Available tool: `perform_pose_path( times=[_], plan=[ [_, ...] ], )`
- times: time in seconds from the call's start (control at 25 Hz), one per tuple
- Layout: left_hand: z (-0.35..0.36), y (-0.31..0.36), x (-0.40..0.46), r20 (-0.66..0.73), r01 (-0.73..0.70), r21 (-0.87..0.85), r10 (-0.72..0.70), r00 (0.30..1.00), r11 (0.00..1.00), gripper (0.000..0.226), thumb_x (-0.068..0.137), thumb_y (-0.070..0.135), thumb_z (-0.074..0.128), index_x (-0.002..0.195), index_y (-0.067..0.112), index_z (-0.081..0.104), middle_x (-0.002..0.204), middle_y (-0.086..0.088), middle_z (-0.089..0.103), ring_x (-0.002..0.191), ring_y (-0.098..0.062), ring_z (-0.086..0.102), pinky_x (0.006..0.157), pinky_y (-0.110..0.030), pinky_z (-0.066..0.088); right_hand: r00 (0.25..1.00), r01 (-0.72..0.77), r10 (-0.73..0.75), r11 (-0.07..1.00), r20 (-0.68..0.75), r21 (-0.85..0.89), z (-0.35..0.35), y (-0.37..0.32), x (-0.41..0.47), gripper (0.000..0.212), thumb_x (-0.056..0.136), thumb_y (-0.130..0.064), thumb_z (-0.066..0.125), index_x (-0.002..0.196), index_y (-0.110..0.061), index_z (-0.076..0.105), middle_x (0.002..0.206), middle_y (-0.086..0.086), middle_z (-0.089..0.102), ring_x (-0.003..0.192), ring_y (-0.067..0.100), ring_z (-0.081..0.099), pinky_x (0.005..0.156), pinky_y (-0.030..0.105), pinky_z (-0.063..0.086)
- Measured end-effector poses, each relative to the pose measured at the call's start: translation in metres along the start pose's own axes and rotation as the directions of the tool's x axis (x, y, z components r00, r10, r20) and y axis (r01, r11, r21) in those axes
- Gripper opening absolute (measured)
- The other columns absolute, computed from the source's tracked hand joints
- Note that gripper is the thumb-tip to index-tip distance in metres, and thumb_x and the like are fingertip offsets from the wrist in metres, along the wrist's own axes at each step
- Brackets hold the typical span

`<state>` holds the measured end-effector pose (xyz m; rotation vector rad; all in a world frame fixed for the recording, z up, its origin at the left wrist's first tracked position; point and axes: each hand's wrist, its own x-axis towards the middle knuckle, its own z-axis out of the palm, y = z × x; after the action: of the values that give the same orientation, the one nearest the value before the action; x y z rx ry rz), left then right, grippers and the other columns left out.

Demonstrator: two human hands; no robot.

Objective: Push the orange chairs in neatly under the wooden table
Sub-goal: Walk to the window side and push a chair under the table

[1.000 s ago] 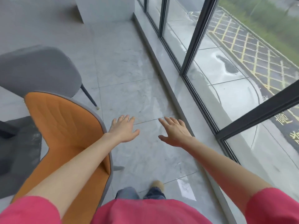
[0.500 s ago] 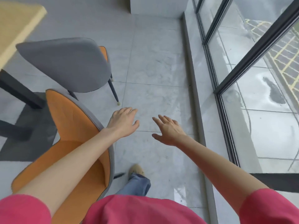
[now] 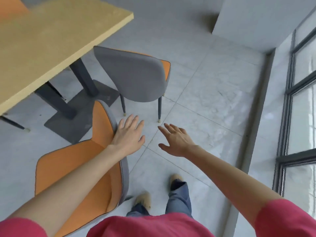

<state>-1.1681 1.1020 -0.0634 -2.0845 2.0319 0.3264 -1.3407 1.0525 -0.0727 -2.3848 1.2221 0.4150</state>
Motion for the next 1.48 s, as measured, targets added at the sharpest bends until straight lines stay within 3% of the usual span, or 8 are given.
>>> perform_pose_path(
  times=[0.12, 0.24, 0.44, 0.64, 0.8, 0.96, 1.24, 1.48],
  plan=[
    [0.000, -0.004, 0.000, -0.079, 0.185, -0.119, -0.195, 0.978, 0.975, 0.066, 0.096, 0.032, 0.044, 0.151, 0.007, 0.015, 0.159, -0.020, 0.003, 0.148, -0.032, 0.001, 0.120, -0.043, 0.007, 0.986, 0.164, -0.160, 0.980, 0.038, -0.112, -0.029, 0.001, 0.039, 0.072, 0.095, -0.043, 0.044, 0.152, -0.021, 0.006, 0.160, 0.007, 0.008, 0.147, 0.024, 0.009, 0.119, 0.041, 0.014],
    [0.006, -0.006, -0.003, -0.191, 0.326, -0.189, -0.361, 0.913, 0.926, 0.076, 0.074, 0.022, 0.076, 0.136, -0.006, 0.044, 0.143, -0.036, 0.036, 0.132, -0.048, 0.040, 0.102, -0.054, 0.039, 0.943, 0.334, -0.325, 0.920, 0.075, -0.206, -0.053, -0.012, 0.070, 0.074, 0.095, -0.042, 0.046, 0.152, -0.021, 0.003, 0.160, 0.007, 0.006, 0.147, 0.025, 0.009, 0.119, 0.041, 0.015],
    [0.012, 0.002, -0.005, -0.095, 0.545, -0.471, -0.655, 0.750, 0.693, 0.077, 0.092, 0.026, 0.055, 0.149, -0.002, 0.012, 0.156, -0.026, 0.010, 0.140, -0.043, 0.028, 0.103, -0.046, 0.042, 0.827, 0.559, -0.559, 0.805, 0.064, -0.199, -0.065, -0.046, 0.105, 0.079, 0.094, -0.032, 0.050, 0.152, -0.015, -0.001, 0.161, 0.007, 0.003, 0.147, 0.024, 0.009, 0.117, 0.039, 0.017],
    [0.023, 0.007, -0.012, -0.034, 0.566, -0.668, -0.779, 0.626, 0.484, 0.074, 0.093, 0.026, 0.052, 0.150, 0.003, 0.010, 0.155, -0.013, 0.022, 0.132, -0.034, 0.042, 0.096, -0.040, 0.046, 0.653, 0.738, -0.751, 0.604, 0.095, -0.302, -0.064, -0.078, 0.124, 0.082, 0.090, -0.024, 0.057, 0.152, -0.018, 0.003, 0.161, 0.005, -0.001, 0.148, 0.022, 0.004, 0.118, 0.037, 0.014],
    [0.022, 0.012, -0.013, 0.120, 0.685, -0.634, -0.829, 0.546, 0.358, 0.085, 0.090, 0.035, 0.057, 0.151, 0.007, 0.006, 0.156, -0.007, 0.022, 0.127, -0.029, 0.048, 0.090, -0.036, 0.047, 0.528, 0.769, -0.825, 0.362, 0.204, -0.526, -0.061, -0.098, 0.139, 0.077, 0.090, -0.017, 0.054, 0.152, -0.019, 0.008, 0.161, 0.003, 0.000, 0.148, 0.021, -0.004, 0.120, 0.042, 0.007],
    [0.020, 0.013, -0.012, 0.180, 0.776, -0.541, -0.857, 0.483, 0.323, 0.087, 0.089, 0.039, 0.057, 0.151, 0.007, 0.005, 0.147, -0.008, 0.038, 0.113, -0.029, 0.059, 0.081, -0.037, 0.050, 0.443, 0.780, -0.842, 0.194, 0.307, -0.595, -0.064, -0.117, 0.156, 0.064, 0.090, -0.004, 0.050, 0.147, -0.019, 0.026, 0.158, 0.003, 0.019, 0.149, 0.019, 0.003, 0.119, 0.042, 0.000],
    [0.018, 0.006, -0.014, 0.169, 0.761, -0.494, -0.812, 0.559, 0.421, 0.063, 0.093, 0.030, 0.049, 0.147, 0.014, 0.021, 0.104, -0.011, 0.066, 0.087, -0.030, 0.065, 0.065, -0.031, 0.042, 0.406, 0.799, -0.870, 0.187, 0.281, -0.572, -0.067, -0.119, 0.161, 0.047, 0.088, 0.003, 0.046, 0.132, -0.014, 0.049, 0.138, 0.003, 0.049, 0.139, 0.021, 0.030, 0.119, 0.029, 0.004],
    [0.013, 0.009, -0.019, 0.176, 0.657, -0.527, -0.687, 0.705, 0.539, 0.060, 0.092, 0.027, 0.049, 0.147, 0.019, 0.026, 0.106, -0.013, 0.067, 0.093, -0.033, 0.064, 0.076, -0.036, 0.049, 0.436, 0.776, -0.865, 0.222, 0.248, -0.591, -0.069, -0.087, 0.156, 0.032, 0.091, -0.005, 0.049, 0.122, -0.012, 0.055, 0.125, 0.004, 0.055, 0.128, 0.026, 0.039, 0.116, 0.030, 0.021]
  ],
)
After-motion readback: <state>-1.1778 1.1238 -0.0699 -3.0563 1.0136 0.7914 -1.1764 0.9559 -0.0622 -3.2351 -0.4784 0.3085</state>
